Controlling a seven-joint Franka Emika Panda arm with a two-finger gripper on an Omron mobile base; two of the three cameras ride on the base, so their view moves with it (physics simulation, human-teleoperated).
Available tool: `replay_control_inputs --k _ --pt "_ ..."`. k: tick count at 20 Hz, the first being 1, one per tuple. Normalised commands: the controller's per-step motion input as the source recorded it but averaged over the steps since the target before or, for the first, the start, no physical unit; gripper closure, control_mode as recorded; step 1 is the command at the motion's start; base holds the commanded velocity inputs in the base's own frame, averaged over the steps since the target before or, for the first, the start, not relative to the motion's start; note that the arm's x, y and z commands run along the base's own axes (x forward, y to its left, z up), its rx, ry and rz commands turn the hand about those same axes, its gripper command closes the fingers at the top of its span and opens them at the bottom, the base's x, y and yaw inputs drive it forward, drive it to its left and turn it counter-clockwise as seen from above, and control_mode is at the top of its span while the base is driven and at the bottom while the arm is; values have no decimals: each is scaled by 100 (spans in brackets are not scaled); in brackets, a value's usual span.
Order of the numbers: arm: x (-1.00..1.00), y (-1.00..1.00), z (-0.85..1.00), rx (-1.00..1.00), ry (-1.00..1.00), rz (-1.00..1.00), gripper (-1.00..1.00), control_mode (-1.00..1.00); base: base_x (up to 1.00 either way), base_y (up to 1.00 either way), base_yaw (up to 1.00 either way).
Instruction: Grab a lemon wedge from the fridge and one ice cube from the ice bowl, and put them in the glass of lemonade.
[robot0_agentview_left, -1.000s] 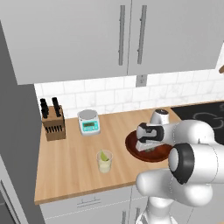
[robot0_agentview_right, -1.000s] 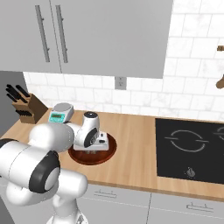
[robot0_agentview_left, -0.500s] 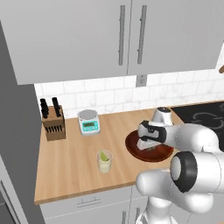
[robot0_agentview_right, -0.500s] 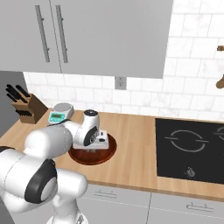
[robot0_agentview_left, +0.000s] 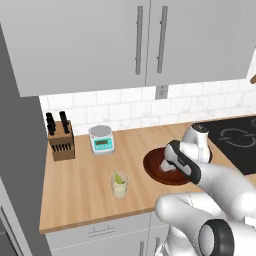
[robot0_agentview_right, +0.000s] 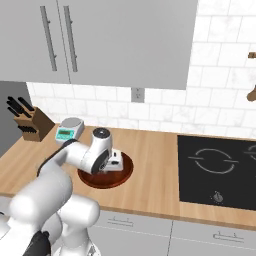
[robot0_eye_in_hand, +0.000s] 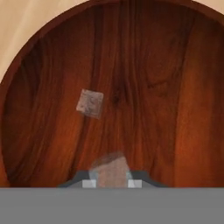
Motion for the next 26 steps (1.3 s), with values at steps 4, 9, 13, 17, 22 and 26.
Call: replay_control_inputs --k 4,9,13,17,22,26 --pt "-21 0 11 3 -8 0 100 -100 0 0 0" --pt "-29 0 14 1 -9 2 100 -100 0 0 0" --pt "-31 29 38 1 -15 7 100 -100 0 0 0" --pt "-15 21 85 1 -3 11 100 -100 0 0 0" --pt "-7 79 58 -1 3 14 100 -100 0 0 0" --pt "0 100 59 -7 5 6 100 -100 0 0 0"
